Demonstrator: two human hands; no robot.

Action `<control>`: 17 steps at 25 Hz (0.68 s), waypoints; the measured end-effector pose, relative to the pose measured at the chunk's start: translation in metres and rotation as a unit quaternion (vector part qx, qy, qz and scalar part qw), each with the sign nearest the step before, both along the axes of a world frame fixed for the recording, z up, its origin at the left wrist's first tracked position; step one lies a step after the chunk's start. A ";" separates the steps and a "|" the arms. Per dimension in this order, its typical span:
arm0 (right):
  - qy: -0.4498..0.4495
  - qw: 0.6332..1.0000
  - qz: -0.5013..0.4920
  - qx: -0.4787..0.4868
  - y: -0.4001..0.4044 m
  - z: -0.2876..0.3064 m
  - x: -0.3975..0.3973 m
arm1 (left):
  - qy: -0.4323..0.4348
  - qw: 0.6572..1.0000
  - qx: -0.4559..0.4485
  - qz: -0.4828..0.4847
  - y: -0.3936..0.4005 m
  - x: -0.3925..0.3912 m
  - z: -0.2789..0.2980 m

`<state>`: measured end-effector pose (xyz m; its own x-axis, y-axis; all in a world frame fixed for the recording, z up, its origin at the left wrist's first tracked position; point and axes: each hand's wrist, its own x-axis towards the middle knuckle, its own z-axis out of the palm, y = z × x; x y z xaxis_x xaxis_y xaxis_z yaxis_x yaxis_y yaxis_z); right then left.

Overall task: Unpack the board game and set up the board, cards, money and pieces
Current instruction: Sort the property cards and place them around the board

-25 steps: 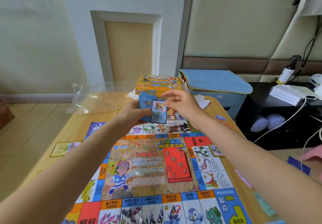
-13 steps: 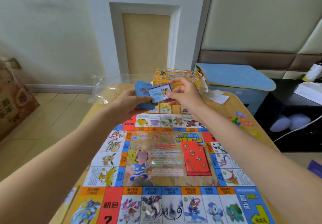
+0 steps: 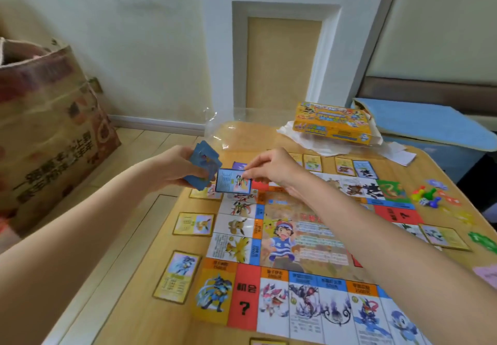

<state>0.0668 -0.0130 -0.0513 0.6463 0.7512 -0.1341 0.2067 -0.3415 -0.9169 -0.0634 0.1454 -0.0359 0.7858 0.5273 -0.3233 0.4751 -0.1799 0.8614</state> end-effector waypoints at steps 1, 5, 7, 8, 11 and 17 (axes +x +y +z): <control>0.010 1.000 0.007 -0.007 0.005 -0.002 -0.008 | 0.009 1.000 0.012 0.018 0.007 -0.008 -0.002; -0.011 0.998 0.029 -0.057 0.023 -0.006 -0.033 | 0.050 0.994 0.064 0.069 0.016 -0.023 -0.014; -0.017 0.997 0.031 -0.071 0.030 -0.010 -0.041 | 0.053 0.993 0.073 0.075 0.016 -0.022 -0.019; -0.022 0.996 0.027 -0.078 0.033 -0.013 -0.045 | 0.052 0.993 0.077 0.076 0.016 -0.021 -0.019; -0.075 0.990 0.025 -0.117 0.039 -0.018 -0.055 | 0.061 0.991 0.093 0.072 0.015 -0.017 -0.016; -0.163 0.973 0.032 -0.160 0.048 -0.022 -0.059 | 0.050 0.988 0.131 0.062 0.011 -0.018 -0.010</control>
<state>0.0074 0.0348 -0.0733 0.6467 0.7449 -0.1643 0.4992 -0.5761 -0.6473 -0.0811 0.1561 -0.0461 0.6811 0.6936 -0.2347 0.5875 -0.3264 0.7405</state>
